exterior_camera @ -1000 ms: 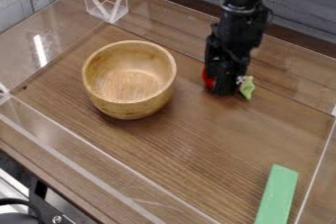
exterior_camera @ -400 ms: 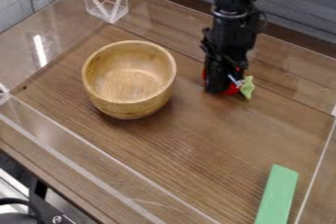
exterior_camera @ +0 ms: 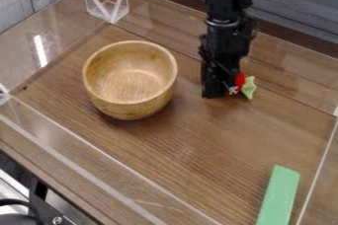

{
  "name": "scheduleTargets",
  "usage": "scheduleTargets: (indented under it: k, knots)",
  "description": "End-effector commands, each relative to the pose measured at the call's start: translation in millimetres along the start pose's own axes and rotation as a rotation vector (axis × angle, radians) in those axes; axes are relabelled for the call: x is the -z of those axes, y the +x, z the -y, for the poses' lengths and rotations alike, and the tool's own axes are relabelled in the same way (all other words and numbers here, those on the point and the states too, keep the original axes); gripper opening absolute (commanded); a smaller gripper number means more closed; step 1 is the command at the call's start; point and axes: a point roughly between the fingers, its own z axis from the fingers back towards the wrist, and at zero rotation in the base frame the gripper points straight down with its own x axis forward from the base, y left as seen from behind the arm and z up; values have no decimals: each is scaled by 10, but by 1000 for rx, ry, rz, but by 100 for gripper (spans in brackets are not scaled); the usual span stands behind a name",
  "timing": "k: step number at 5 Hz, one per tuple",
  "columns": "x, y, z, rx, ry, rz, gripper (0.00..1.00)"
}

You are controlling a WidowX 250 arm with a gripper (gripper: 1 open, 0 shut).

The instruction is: Move the red object to the left side of the table

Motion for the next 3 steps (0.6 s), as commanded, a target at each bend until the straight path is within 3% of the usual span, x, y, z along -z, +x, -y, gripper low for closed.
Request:
scheduleTargets:
  k: [1, 2, 3]
  knots:
    - [-148, 135, -32, 53, 32, 49, 0]
    - [-217, 253, 19, 90, 32, 48, 0]
    - [-252, 346, 72, 118, 26, 48, 100]
